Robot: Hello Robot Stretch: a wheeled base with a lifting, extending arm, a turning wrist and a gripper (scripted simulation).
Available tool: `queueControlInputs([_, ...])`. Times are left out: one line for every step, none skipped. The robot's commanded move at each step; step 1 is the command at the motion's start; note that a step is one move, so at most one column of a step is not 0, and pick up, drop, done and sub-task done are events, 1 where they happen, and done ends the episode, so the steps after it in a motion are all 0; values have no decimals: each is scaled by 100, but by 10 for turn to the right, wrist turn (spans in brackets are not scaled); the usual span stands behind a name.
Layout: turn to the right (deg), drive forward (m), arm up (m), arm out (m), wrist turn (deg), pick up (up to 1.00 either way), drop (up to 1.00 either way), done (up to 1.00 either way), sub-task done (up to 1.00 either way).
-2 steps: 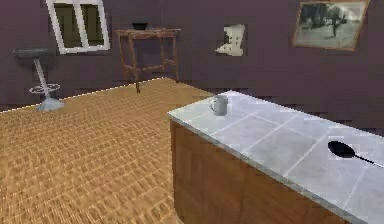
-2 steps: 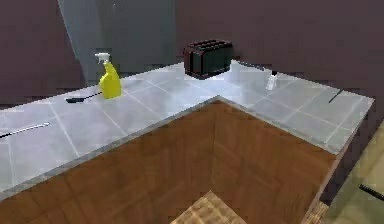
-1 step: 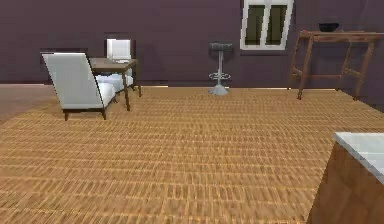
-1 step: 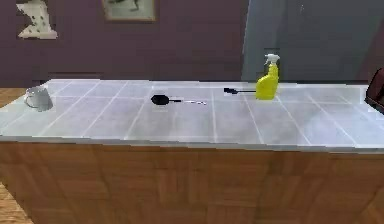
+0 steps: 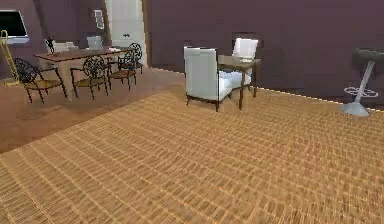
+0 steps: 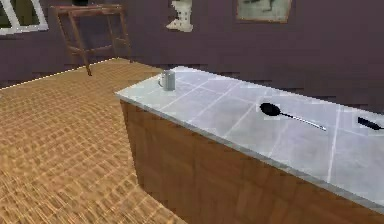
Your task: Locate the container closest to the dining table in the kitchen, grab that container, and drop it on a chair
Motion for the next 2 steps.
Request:
queueControlInputs([450,0,0,0,0,0,0,0,0])
queueControlInputs([60,0,0,0,0,0,0,0,0])
